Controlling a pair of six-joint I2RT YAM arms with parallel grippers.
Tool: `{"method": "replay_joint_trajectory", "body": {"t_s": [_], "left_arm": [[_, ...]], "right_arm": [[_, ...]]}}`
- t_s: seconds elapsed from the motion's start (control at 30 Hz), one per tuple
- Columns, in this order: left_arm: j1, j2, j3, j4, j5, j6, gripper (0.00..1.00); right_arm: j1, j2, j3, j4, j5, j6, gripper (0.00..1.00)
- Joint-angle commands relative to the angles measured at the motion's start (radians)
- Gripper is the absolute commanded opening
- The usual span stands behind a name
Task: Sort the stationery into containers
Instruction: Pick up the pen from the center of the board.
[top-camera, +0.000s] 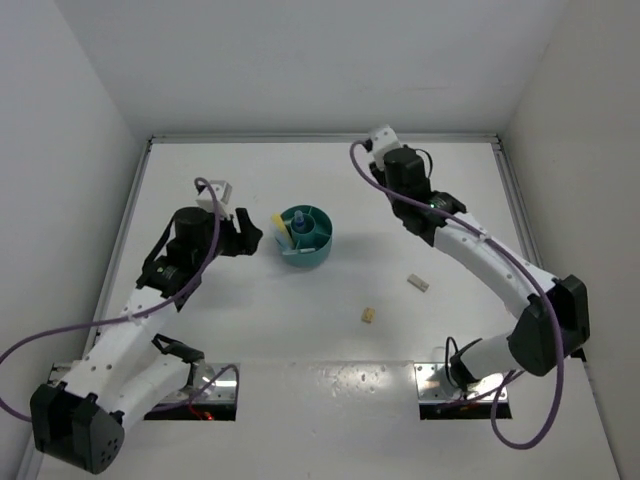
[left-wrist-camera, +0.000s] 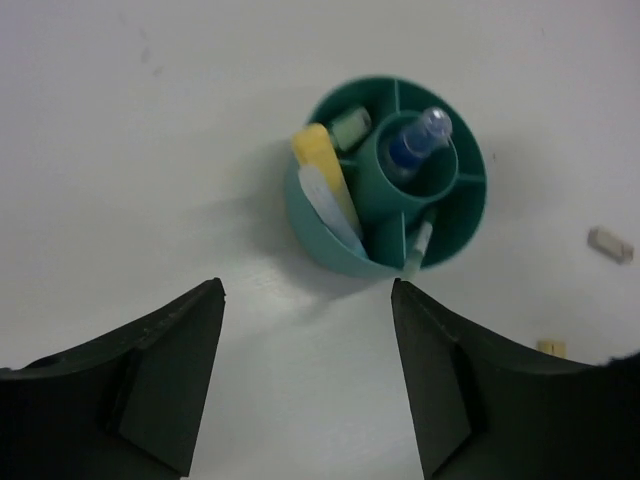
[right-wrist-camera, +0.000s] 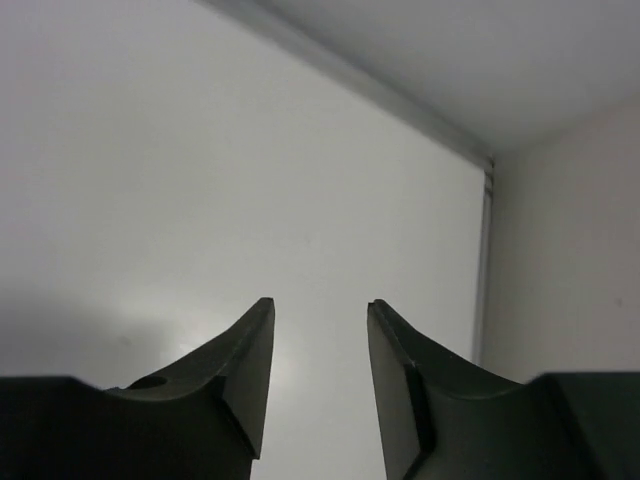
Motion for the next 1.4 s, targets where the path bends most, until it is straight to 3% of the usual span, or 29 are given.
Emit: {"method": "replay_joint_trajectory", "body": {"t_s": [0.0,0.1,0.23,0.4,0.67,0.97,1.37], "left_arm": [[-0.006,0.058,0.041,0.028,0.253,0.057,0.76],[-0.006,0.026,0.041,0.019,0.231,0.057,0.82],[-0.006,-0.028,0.041,0.019,0.158,0.039,0.82],[-0.006,-0.05,0.032,0.019,0.147,0.038,0.82],[-0.006,-0.05,0.032,0.01,0.147,0.029,0.82],[-0.006,-0.018,0.032,0.01,0.147,0.029,0.82],[-0.006,0.01,0.032,0.01,0.128,0.029,0.82]], "right_arm": [[-0.129,-0.017,-0.142,-0.175,0.034,0.007,0.44],[-0.265,-0.037,-0.17,-0.287,-0.102,0.041,0.47],[-0.388,-0.083,-0.253,-0.325,-0.174,0.041,0.48],[-0.569,-0.034,-0.31,-0.306,-0.186,0.021,0.51],[-0.752,0.051,-0.398,-0.247,-0.307,0.012,0.48],[-0.905,0.124,-0.458,-0.145,-0.399,-0.033,0.47],[-1.035,0.235,-0.403,-0.161,-0.533,-0.08,0.44]]}}
